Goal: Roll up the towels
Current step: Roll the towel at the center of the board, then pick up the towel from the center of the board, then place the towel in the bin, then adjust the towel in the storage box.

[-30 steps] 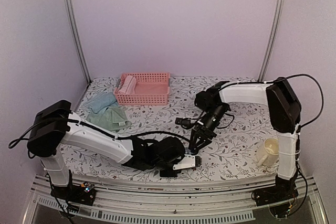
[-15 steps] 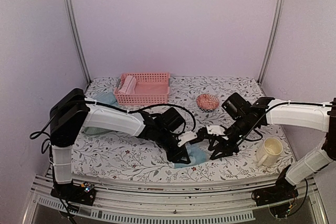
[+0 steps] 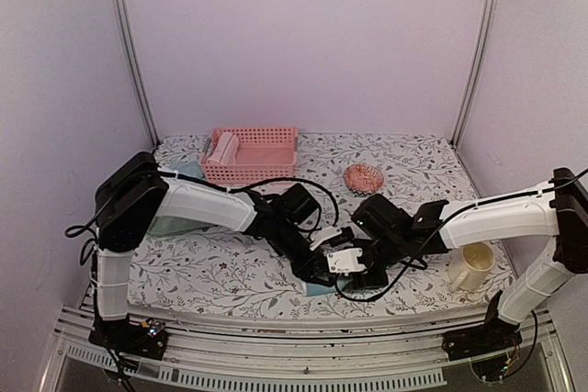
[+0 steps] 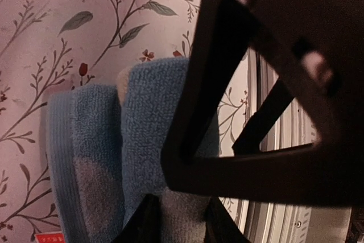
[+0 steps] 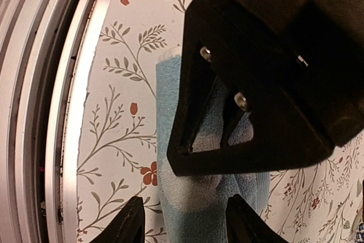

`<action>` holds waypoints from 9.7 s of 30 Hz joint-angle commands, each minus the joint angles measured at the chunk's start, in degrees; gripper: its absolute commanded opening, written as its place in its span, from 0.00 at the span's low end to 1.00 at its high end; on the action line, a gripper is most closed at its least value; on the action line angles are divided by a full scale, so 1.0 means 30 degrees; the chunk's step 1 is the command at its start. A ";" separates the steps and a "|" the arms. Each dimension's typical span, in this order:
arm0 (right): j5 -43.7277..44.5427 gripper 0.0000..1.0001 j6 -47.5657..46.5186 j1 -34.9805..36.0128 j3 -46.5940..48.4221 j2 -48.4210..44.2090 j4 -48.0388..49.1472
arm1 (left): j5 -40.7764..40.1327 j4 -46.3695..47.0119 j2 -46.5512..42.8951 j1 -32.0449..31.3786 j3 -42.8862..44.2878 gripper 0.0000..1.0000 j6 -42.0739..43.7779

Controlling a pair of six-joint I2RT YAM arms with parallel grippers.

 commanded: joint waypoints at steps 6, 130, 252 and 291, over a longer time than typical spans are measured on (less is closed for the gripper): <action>0.0578 0.39 -0.0585 0.0258 -0.0615 0.2758 0.1610 | -0.0940 -0.3143 0.1445 0.0211 -0.0413 0.43 0.0129; -1.0850 0.51 0.4254 -1.8322 0.2790 0.0799 -0.3705 | -2.2114 -0.0088 -0.4012 -0.0879 -0.1068 0.00 0.2666; -1.2091 0.51 0.3596 -1.8309 0.3057 0.4113 -0.5168 | -1.2934 -0.2220 1.1076 1.0999 2.0665 0.32 0.0353; -0.9701 0.52 0.3603 -1.8341 0.6195 0.0521 -0.5897 | -1.2797 -0.1105 0.4432 1.1018 1.5861 0.59 -0.0168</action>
